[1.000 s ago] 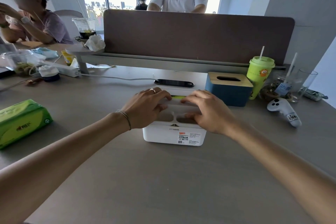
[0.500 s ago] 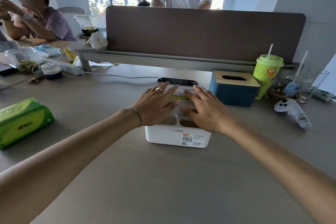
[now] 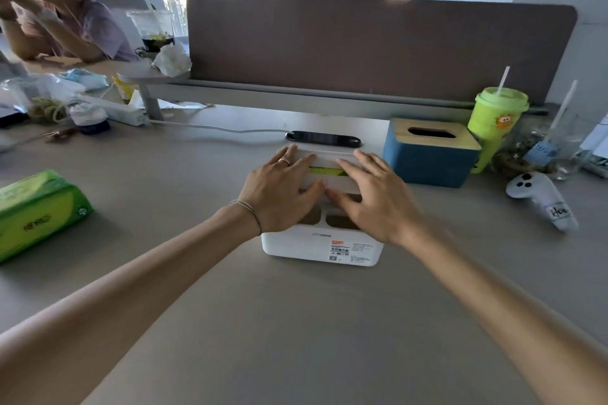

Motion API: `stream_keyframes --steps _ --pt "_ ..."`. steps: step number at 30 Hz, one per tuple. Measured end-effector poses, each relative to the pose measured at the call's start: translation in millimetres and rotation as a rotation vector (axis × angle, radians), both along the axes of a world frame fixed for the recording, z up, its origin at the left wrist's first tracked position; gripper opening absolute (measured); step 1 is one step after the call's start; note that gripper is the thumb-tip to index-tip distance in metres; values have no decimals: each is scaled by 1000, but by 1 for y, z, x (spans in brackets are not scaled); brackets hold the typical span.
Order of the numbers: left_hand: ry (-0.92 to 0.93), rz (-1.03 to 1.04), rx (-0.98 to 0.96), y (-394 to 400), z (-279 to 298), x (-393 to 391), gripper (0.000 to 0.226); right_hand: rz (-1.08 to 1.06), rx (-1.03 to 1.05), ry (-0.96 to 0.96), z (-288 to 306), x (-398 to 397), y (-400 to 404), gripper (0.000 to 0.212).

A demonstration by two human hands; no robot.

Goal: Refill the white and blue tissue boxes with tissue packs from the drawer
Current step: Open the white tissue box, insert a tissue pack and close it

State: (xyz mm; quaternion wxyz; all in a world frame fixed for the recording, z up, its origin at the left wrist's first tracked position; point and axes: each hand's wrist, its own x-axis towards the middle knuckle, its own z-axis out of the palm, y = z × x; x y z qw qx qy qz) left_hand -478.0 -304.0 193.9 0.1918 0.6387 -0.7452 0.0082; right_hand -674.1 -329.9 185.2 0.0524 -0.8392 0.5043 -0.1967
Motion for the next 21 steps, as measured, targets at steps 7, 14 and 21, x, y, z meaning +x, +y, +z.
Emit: stream_keyframes --steps 7,14,21 --pt "639 193 11 7 -12 9 44 -193 354 -878 -20 -2 9 61" --pt "1262 106 158 10 -15 21 59 -109 480 -1161 -14 22 6 38" --pt "1260 109 232 -10 19 100 36 -90 517 -1171 5 98 -24 65"
